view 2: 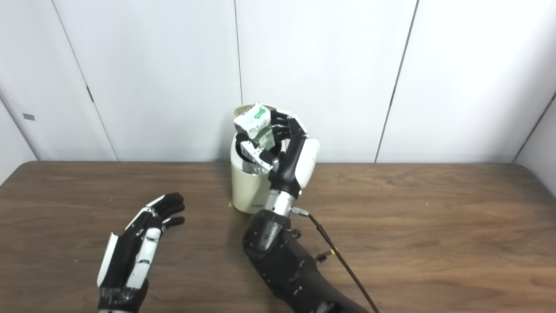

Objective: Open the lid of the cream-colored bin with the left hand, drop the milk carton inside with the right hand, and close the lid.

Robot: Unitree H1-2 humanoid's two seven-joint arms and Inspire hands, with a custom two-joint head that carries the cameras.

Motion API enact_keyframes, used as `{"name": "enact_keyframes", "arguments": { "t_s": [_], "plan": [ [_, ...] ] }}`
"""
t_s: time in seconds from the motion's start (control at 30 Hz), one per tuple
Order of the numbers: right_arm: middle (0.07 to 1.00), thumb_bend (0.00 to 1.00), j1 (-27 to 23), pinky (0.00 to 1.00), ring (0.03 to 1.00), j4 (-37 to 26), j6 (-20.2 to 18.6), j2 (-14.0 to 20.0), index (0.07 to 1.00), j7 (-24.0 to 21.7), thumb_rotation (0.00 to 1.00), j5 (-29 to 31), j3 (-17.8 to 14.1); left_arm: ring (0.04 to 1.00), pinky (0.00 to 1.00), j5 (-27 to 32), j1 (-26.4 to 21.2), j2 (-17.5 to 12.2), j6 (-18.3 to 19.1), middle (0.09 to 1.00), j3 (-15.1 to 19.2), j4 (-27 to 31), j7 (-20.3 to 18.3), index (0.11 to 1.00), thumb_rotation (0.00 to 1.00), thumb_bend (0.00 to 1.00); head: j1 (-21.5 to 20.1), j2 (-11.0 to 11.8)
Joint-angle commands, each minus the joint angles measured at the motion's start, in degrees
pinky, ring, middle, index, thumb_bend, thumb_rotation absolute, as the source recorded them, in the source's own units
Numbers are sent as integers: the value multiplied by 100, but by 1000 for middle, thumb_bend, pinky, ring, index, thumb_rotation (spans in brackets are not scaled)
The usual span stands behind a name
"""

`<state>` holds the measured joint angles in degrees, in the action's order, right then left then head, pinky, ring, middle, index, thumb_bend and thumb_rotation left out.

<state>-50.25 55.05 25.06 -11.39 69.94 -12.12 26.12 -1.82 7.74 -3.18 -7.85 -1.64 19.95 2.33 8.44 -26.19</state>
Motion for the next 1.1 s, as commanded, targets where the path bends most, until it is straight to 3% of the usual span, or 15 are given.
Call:
{"name": "enact_keyframes", "arguments": {
  "t_s": [0.0, 0.37, 1.07],
  "plan": [
    [494, 508, -682, 366, 431, -170, 187, -87, 514, 281, 0, -298, -9, 820, 760, 73, 1209, 279, -359, 826, -111, 187, 55, 799, 732, 230, 6, -6],
    [497, 508, -678, 361, 430, -83, 187, -52, 512, 281, 0, -360, 50, 811, 748, -93, 1241, 279, -519, 815, -142, 205, 94, 789, 713, 269, 21, -29],
    [495, 508, -684, 367, 433, -100, 187, -54, 511, 280, 0, -385, 69, 818, 746, -129, 1394, 277, -670, 822, -167, 181, 94, 792, 733, 251, 56, -26]
  ]
}}
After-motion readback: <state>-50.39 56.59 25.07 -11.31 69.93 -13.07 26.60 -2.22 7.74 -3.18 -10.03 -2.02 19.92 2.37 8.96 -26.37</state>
